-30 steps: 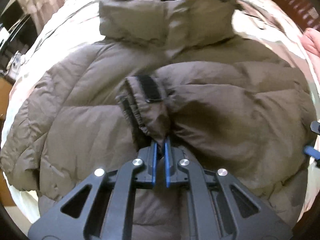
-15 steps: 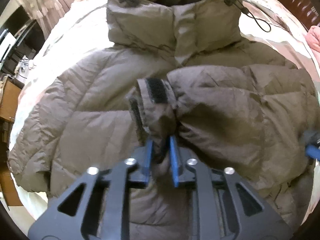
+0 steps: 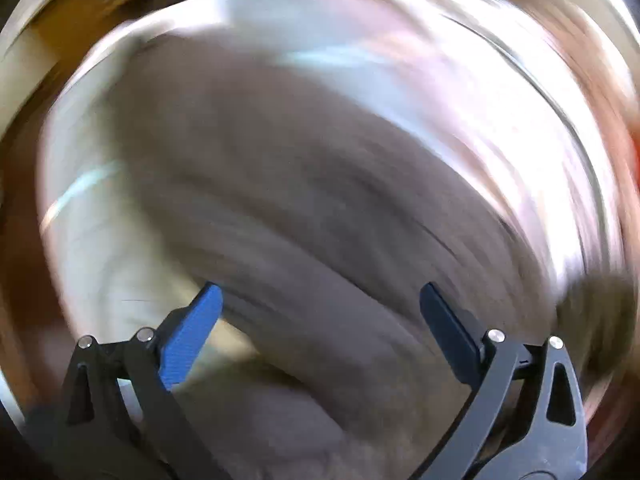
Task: Fold large clothes
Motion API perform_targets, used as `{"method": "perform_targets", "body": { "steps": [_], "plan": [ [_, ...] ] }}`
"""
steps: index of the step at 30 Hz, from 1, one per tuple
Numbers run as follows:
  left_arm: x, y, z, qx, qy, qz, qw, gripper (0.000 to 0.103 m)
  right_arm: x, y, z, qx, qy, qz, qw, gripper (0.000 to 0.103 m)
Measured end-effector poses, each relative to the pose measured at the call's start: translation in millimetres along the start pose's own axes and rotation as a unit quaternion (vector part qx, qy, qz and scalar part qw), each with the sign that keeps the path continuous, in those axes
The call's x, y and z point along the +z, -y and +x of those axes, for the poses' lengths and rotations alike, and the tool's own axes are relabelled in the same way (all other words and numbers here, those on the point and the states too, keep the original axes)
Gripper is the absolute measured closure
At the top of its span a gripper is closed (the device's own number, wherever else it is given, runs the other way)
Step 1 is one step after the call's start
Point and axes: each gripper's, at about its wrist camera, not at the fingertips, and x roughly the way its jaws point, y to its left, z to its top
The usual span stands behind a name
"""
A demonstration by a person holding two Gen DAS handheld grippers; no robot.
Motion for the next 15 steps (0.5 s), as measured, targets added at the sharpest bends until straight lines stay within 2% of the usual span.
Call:
{"method": "perform_targets", "body": {
  "steps": [2,5,6,7,8,10,11,13,14,15],
  "plan": [
    [39,-45,18,0.026,-0.017,-0.085,0.9959,0.003,-15,-5,-6,0.017,-0.005,0.003,1.0,0.014],
    [76,-73,50,0.022,-0.049,-0.112,0.9922,0.003,-42,-22,-9,0.05,-0.003,0.006,0.999,0.014],
    [83,-76,57,0.026,-0.053,-0.107,0.9925,0.011,-52,-29,-10,0.06,-0.001,-0.002,0.998,0.011],
    [90,-78,65,0.026,-0.055,-0.099,0.9932,0.025,-60,-35,-8,0.061,0.001,-0.01,0.998,0.01],
    [94,-79,72,0.01,-0.06,-0.093,0.9938,0.049,-73,-41,-7,0.06,0.001,-0.021,0.998,0.009],
    [96,-73,70,0.012,-0.054,-0.076,0.9956,0.078,-89,-51,1,0.051,-0.002,-0.042,0.998,0.009],
    [95,-68,65,0.0,-0.044,-0.068,0.9967,0.096,-94,-56,6,0.047,-0.007,-0.052,0.998,0.009],
    [89,-49,37,-0.024,0.008,-0.042,0.9988,0.097,-94,-65,14,0.042,-0.014,-0.068,0.997,0.009],
    [81,-32,14,-0.044,0.049,-0.012,0.9978,0.097,-94,-67,14,0.039,-0.012,-0.072,0.997,0.009],
    [74,-20,-2,-0.062,0.07,0.012,0.9956,0.097,-93,-68,12,0.038,-0.007,-0.073,0.997,0.009]
  ]
}}
